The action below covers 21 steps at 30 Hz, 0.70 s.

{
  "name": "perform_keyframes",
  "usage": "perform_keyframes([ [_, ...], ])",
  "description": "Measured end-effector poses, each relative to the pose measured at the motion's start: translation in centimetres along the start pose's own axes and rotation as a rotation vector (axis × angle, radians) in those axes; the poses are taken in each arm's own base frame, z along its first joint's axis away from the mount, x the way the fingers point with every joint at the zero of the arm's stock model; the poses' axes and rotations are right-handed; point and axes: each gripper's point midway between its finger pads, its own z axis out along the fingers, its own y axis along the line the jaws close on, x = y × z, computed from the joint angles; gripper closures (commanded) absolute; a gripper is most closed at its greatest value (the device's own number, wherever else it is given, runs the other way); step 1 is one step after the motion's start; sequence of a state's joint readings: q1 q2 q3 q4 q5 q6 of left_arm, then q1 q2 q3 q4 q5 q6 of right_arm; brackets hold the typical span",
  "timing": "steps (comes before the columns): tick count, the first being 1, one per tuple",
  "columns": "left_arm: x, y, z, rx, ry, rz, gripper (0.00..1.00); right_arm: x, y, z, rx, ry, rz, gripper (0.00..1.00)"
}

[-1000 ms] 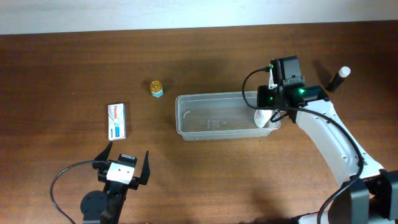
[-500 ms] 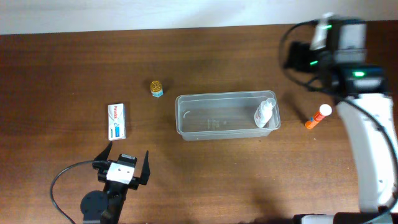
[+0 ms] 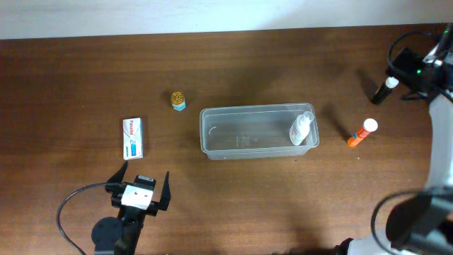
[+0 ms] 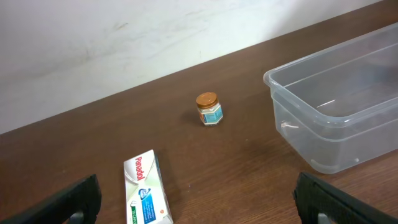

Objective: Pack container
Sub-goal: 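Open the right gripper and move it back to the black bottle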

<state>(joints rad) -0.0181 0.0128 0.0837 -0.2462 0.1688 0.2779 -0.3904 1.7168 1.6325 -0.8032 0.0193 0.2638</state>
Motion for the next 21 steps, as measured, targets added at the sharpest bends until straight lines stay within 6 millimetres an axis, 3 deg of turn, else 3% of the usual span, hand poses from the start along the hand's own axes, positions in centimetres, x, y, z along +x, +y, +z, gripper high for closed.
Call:
perform_keyframes([
  [4, 0.0, 0.0, 0.0, 0.000, 0.000, 0.000, 0.01, 1.4, -0.3, 4.1, 0.016, 0.067, -0.008, 0.07],
  [9, 0.0, 0.0, 0.0, 0.000, 0.000, 0.000, 0.01, 2.4, -0.6, 7.6, 0.028, 0.108, -0.011, 0.07],
  [21, 0.0, 0.0, 0.0, 0.000, 0.000, 0.000, 0.01, 2.8, -1.5, 10.7, 0.038, 0.119, -0.048, 0.07],
])
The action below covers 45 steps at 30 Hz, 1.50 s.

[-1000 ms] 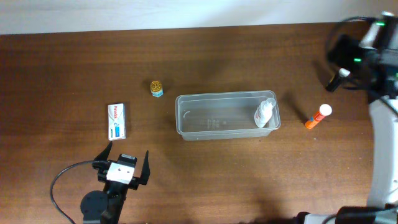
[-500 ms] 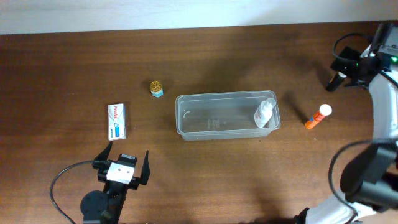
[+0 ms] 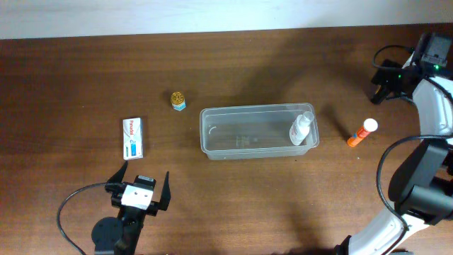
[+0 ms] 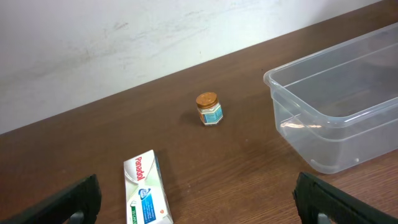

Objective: Pack container
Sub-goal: 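Open the right gripper and move it back to the black bottle, then lower the right gripper and grasp the black bottle by its cap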

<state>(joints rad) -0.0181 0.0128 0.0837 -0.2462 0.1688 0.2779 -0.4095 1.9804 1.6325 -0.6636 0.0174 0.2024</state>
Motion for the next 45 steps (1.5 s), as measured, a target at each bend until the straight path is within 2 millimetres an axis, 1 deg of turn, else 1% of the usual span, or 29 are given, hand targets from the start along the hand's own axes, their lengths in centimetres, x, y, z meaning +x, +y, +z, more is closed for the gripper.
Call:
perform_keyframes([
  [3, 0.0, 0.0, 0.0, 0.000, 0.000, 0.000, 0.01, 0.0, -0.8, 0.8, 0.010, 0.005, 0.000, 0.07],
  [5, 0.0, 0.0, 0.0, 0.000, 0.000, 0.000, 0.01, 0.1, -1.1, 1.0, 0.013, 0.007, -0.008, 0.08],
  [9, 0.0, 0.0, 0.0, 0.000, 0.000, 0.000, 0.01, 0.0, -1.1, 1.2, 0.012, 0.003, -0.031, 0.11],
  [13, 0.0, 0.0, 0.0, 0.000, 0.000, 0.000, 0.00, -0.5, -1.0, 1.4, 0.009, -0.014, -0.039, 0.12],
  [16, 0.0, 0.0, 0.0, 0.000, 0.000, 0.000, 0.01, -0.2, -0.9, 2.2, 0.001, -0.007, -0.046, 0.12],
  [20, 0.0, 0.0, 0.0, 0.000, 0.000, 0.000, 0.01, 0.4, -0.5, 3.8, -0.020, 0.013, -0.054, 0.12],
  [23, 0.0, 0.0, 0.0, 0.000, 0.000, 0.000, 0.01, 0.4, -0.3, 4.6, -0.032, 0.011, -0.053, 0.18],
  [28, 0.0, 0.0, 0.0, 0.000, 0.000, 0.000, 0.01, 0.3, -0.2, 4.9, -0.038, 0.005, -0.056, 0.33],
  [31, 0.0, 0.0, 0.0, 0.000, 0.000, 0.000, 0.01, 0.3, -0.2, 5.0, -0.041, 0.004, -0.056, 0.37],
  [38, 0.0, 0.0, 0.0, 0.000, 0.000, 0.000, 0.01, 1.0, -0.3, 6.1, -0.038, 0.026, -0.056, 0.55],
  [45, 0.0, 0.0, 0.0, 0.000, 0.000, 0.000, 0.01, 0.8, -0.2, 6.2, -0.043, 0.019, -0.056, 0.64],
])
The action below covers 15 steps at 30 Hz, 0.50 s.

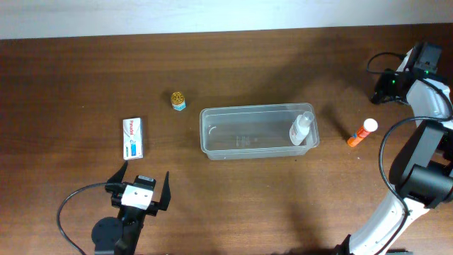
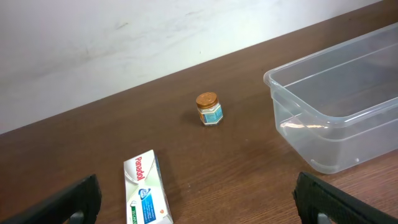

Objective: Pack container
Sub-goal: 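Lower the right gripper and grasp the black bottle by its cap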

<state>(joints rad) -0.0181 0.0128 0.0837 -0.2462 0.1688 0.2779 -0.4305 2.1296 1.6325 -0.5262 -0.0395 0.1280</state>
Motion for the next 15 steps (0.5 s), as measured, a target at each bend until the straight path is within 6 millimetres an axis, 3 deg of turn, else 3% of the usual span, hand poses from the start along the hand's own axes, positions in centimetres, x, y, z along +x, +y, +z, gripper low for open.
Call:
perform_keyframes([
  [6, 0.00, 0.00, 0.00, 0.000, 0.000, 0.000, 0.01, -0.01, 0.06, 0.00, -0.004, 0.000, -0.001, 0.65],
  [10, 0.00, 0.00, 0.00, 0.000, 0.000, 0.000, 0.01, -0.01, 0.07, 0.00, -0.004, 0.000, 0.000, 0.74],
  [15, 0.00, 0.00, 0.00, 0.000, 0.000, 0.000, 0.01, -0.01, 0.06, 0.00, -0.004, 0.000, 0.000, 0.76],
])
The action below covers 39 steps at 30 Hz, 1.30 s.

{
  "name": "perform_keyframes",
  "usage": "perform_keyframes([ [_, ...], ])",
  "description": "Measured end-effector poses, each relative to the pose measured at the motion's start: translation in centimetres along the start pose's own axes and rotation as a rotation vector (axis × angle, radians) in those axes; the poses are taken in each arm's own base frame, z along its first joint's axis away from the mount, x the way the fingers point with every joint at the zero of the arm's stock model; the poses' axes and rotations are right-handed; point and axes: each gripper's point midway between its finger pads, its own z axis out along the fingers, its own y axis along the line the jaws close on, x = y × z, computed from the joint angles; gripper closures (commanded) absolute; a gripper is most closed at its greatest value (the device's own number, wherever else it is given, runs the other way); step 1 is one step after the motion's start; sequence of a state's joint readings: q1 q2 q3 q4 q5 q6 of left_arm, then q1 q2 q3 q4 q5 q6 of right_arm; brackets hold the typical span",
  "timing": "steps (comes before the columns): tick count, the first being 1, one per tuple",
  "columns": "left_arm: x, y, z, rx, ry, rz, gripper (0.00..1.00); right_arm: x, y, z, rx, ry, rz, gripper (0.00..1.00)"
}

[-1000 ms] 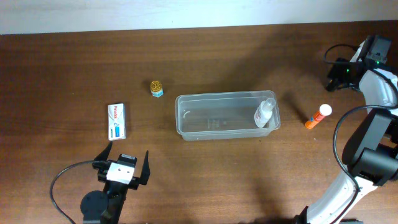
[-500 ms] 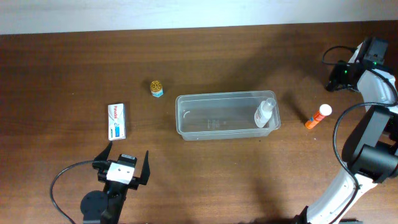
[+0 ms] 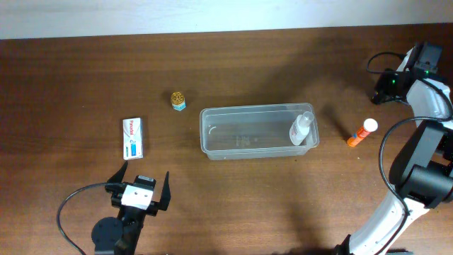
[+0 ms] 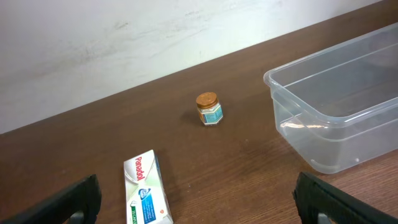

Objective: Pack container
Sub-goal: 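Lower the right gripper and grasp the black bottle by its cap, then carry the black bottle left over the container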

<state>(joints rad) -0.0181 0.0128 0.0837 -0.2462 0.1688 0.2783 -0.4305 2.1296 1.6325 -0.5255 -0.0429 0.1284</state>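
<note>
A clear plastic container (image 3: 258,132) lies mid-table with a white bottle (image 3: 301,129) standing in its right end. Left of it are a small gold-lidded jar (image 3: 178,100) and a white Panadol box (image 3: 133,137). An orange and white tube (image 3: 362,132) lies to the container's right. My left gripper (image 3: 141,185) stands open near the front edge, below the box. In the left wrist view the gripper (image 4: 198,208) is empty, with the box (image 4: 146,190), jar (image 4: 208,109) and container (image 4: 336,112) ahead. My right gripper (image 3: 381,93) sits at the far back right, above the tube, too small and dark to read.
The right arm curves along the table's right edge (image 3: 425,142). A black cable loops beside the left arm at the front left (image 3: 67,205). A pale wall (image 4: 155,37) runs behind the table's back edge.
The right arm first reached in from the right edge with its gripper at the back right. It then stood folded closer to the back right corner, and it has stayed there. The left gripper stayed open in the same place throughout, and no object moved.
</note>
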Motion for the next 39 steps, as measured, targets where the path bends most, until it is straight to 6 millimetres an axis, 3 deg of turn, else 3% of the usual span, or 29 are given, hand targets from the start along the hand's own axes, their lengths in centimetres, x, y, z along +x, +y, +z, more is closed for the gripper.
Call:
perform_keyframes([
  [14, 0.0, 0.0, 0.0, 0.000, 0.000, 0.000, 0.01, 0.5, 0.9, -0.4, -0.049, 0.030, 0.000, 0.80],
  [20, 0.0, 0.0, 0.0, 0.000, 0.000, 0.000, 0.01, 1.1, 1.1, -2.5, -0.057, 0.065, 0.005, 0.79],
  [25, 0.0, 0.0, 0.0, 0.000, 0.000, 0.000, 0.01, -0.4, 2.0, -8.2, -0.092, 0.008, 0.000, 0.78],
  [26, 0.0, 0.0, 0.0, 0.000, 0.000, 0.000, 0.00, -0.7, 2.4, -9.8, -0.110, -0.009, -0.002, 0.78],
  [27, 0.0, 0.0, 0.0, 0.000, 0.000, 0.000, 0.01, -1.8, 3.4, -13.5, -0.158, -0.068, -0.009, 0.78],
  [28, 0.0, 0.0, 0.0, 0.000, 0.000, 0.000, 0.01, -1.9, 3.9, -15.3, -0.183, -0.087, -0.016, 0.78],
  [33, 0.0, 0.0, 0.0, 0.000, 0.000, 0.000, 0.01, -0.4, 7.0, -23.9, -0.278, -0.142, -0.066, 0.78],
  [37, 0.0, 0.0, 0.0, 0.000, 0.000, 0.000, 0.01, 1.9, 10.6, -29.8, -0.361, -0.185, -0.148, 0.78],
  [39, 0.0, 0.0, 0.0, 0.000, 0.000, 0.000, 0.01, 3.5, 11.9, -31.8, -0.391, -0.181, -0.188, 0.78],
])
